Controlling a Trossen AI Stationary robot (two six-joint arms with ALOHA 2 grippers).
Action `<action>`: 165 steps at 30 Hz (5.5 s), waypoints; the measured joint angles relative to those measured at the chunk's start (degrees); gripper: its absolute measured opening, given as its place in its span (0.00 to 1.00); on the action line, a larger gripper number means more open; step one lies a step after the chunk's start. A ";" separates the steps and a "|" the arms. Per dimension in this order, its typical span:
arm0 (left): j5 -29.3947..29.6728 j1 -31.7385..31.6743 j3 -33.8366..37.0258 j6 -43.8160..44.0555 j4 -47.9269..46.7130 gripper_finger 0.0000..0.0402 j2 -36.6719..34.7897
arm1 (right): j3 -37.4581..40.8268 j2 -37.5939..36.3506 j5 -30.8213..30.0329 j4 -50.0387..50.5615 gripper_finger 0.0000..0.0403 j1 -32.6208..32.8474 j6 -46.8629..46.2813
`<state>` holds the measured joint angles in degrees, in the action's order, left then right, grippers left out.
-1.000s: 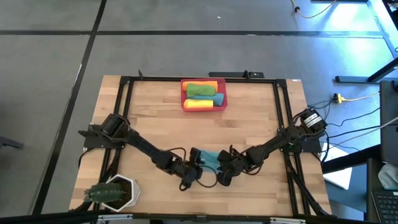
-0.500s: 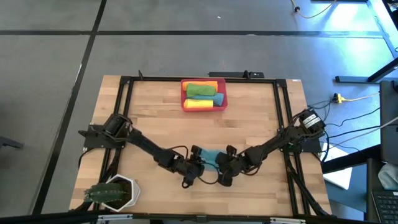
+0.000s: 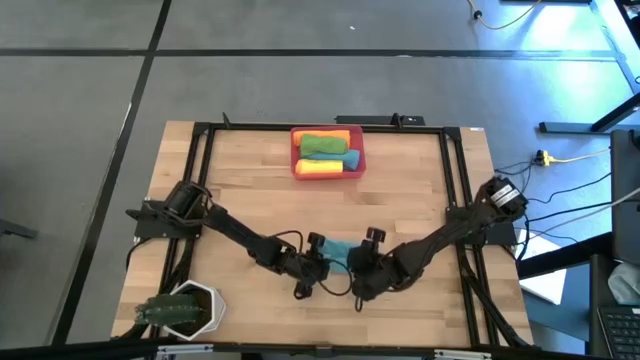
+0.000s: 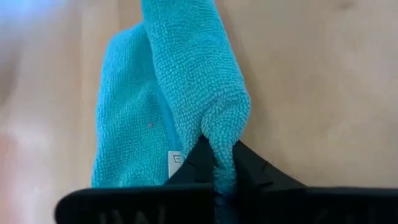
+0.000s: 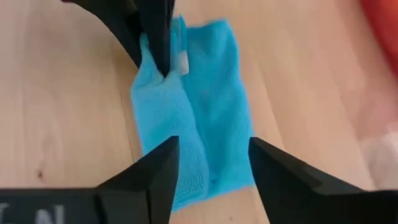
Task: Roll microfiber towels into tight, uniform cylinder then place into a basket
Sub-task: Roll the blue microfiber cloth
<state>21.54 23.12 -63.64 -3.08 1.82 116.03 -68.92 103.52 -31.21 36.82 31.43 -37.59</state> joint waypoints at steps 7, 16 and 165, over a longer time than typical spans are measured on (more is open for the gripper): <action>-10.90 -0.91 0.15 3.73 -0.20 0.01 -2.21 | -0.10 0.44 -1.77 -5.66 0.51 3.94 6.82; -20.39 -4.22 0.15 10.14 0.49 0.01 -2.43 | -0.03 5.31 -1.78 -13.82 0.51 7.45 12.06; -11.99 -3.12 7.61 5.76 8.51 0.42 -3.56 | 2.61 -1.96 1.74 -17.00 0.55 0.47 4.52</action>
<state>9.55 20.01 -56.03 2.68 10.33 112.46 -66.30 101.56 -29.47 19.82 31.90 -33.06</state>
